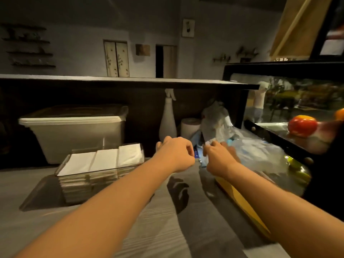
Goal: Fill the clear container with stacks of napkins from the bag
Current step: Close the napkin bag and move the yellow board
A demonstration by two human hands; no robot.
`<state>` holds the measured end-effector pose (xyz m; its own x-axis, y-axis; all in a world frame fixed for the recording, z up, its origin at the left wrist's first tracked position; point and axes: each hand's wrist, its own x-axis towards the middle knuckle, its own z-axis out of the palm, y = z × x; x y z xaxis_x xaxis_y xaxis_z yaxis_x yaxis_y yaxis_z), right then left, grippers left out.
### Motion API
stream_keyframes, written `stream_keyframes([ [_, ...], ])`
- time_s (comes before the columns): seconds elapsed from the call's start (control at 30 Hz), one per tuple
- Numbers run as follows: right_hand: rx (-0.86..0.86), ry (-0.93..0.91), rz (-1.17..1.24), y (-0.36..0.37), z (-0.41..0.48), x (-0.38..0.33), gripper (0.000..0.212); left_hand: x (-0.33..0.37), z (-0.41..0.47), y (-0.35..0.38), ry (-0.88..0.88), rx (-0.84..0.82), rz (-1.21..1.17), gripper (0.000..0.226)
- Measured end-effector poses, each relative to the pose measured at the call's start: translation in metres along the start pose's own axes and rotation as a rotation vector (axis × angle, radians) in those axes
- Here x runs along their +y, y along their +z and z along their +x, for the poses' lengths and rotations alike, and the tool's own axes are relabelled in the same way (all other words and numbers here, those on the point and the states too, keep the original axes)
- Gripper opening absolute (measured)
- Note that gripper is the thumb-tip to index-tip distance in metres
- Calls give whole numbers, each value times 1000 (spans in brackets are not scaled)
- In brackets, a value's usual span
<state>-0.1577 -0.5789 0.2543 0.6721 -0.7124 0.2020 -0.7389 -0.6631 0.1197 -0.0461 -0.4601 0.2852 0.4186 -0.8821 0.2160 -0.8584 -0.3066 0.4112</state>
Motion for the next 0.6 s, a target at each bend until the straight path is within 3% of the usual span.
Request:
stream_keyframes([
  [0.17, 109, -56, 83, 18, -7, 14, 29, 23, 7, 33, 1, -33, 19, 8],
  [0.33, 135, -87, 328, 19, -13, 15, 18, 30, 9, 43, 14, -43, 52, 14],
  [0.6, 201, -56, 801, -5, -29, -2, 18, 19, 1, 43, -15, -97, -92, 81],
])
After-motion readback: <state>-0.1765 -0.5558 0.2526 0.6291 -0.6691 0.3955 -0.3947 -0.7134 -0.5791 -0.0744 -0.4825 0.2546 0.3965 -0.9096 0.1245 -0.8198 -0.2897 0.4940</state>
